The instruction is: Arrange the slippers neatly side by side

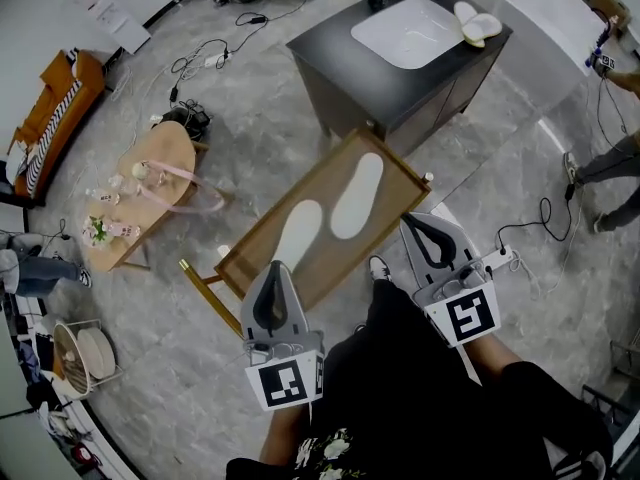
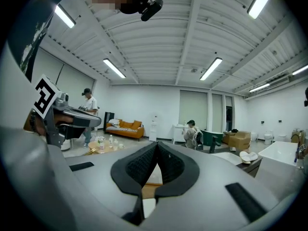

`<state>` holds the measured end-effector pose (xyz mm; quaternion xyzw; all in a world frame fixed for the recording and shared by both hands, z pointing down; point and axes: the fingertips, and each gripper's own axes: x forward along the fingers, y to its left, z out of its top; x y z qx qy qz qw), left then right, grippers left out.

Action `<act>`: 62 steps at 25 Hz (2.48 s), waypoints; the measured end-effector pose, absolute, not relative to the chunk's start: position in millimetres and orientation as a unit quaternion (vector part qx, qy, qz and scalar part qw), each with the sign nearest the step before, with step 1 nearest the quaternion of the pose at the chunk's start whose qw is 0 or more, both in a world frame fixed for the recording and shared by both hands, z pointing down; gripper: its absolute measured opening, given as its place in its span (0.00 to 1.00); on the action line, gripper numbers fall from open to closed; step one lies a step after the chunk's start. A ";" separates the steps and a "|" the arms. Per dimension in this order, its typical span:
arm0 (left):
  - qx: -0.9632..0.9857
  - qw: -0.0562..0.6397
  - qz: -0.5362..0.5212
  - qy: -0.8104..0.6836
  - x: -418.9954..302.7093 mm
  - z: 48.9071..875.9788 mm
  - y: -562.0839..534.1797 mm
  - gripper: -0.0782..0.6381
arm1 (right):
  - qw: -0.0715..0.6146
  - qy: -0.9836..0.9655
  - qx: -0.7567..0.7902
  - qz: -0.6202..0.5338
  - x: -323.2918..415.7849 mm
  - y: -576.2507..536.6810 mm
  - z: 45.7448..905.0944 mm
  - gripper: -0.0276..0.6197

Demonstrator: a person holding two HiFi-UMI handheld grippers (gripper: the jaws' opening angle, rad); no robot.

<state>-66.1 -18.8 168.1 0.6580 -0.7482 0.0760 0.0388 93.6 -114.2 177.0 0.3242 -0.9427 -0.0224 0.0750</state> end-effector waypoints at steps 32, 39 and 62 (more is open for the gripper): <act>0.632 0.228 0.109 -0.733 -77.5 321.7 -114.8 0.21 | 0.198 -0.957 0.202 0.066 28.2 -199.9 307.1 0.04; 0.638 0.315 0.111 -0.694 -48.6 395.6 -120.1 0.24 | 0.241 -0.964 0.116 0.000 17.2 -200.4 362.0 0.04; 0.632 0.500 0.072 -0.588 25.1 499.3 -96.2 0.31 | 0.495 -0.726 -0.474 -0.062 -43.1 -157.1 511.8 0.22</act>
